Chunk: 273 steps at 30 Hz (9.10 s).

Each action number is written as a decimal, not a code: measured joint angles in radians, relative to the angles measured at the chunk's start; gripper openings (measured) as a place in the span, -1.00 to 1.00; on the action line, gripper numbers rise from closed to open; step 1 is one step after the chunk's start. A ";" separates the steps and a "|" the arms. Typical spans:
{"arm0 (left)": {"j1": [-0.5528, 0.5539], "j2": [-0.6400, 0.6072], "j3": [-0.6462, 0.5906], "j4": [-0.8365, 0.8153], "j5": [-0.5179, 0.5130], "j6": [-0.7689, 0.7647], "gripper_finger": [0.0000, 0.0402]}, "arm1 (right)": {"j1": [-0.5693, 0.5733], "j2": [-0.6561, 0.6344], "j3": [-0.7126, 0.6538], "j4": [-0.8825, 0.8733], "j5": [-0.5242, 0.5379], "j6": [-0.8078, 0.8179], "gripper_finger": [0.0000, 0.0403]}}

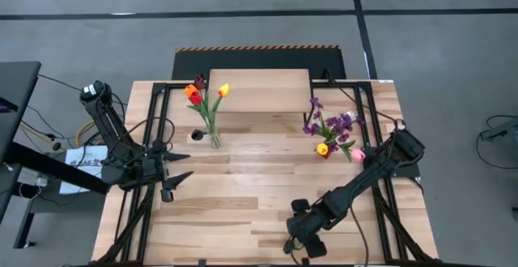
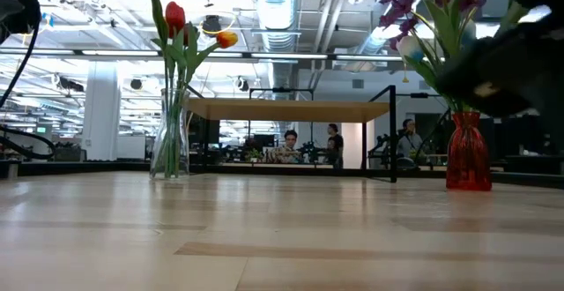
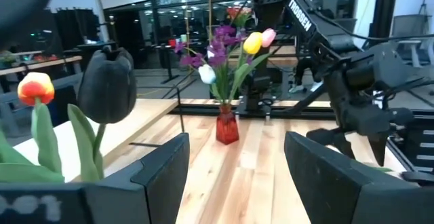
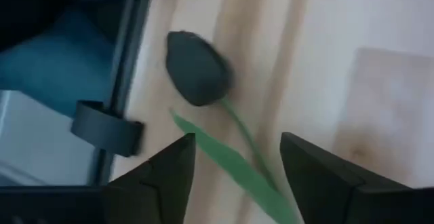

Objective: Pick and place flowers into a vace then onto a shelf
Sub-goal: Put the black flower into the transparent vase

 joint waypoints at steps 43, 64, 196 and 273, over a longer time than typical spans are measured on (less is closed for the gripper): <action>0.000 0.008 0.000 -0.063 0.145 -0.210 0.16 | 0.003 0.091 0.073 0.028 0.168 0.140 -0.98; 0.172 0.049 0.000 -0.015 0.467 -0.185 0.16 | -0.026 0.083 0.474 0.549 0.662 -0.510 -1.00; 0.142 0.115 0.213 0.121 0.142 0.479 -1.00 | -0.268 0.150 0.432 0.475 0.470 -0.309 0.27; 0.737 -0.006 0.618 -0.680 0.440 0.319 -1.00 | -0.248 0.150 0.432 0.438 0.444 -0.270 0.27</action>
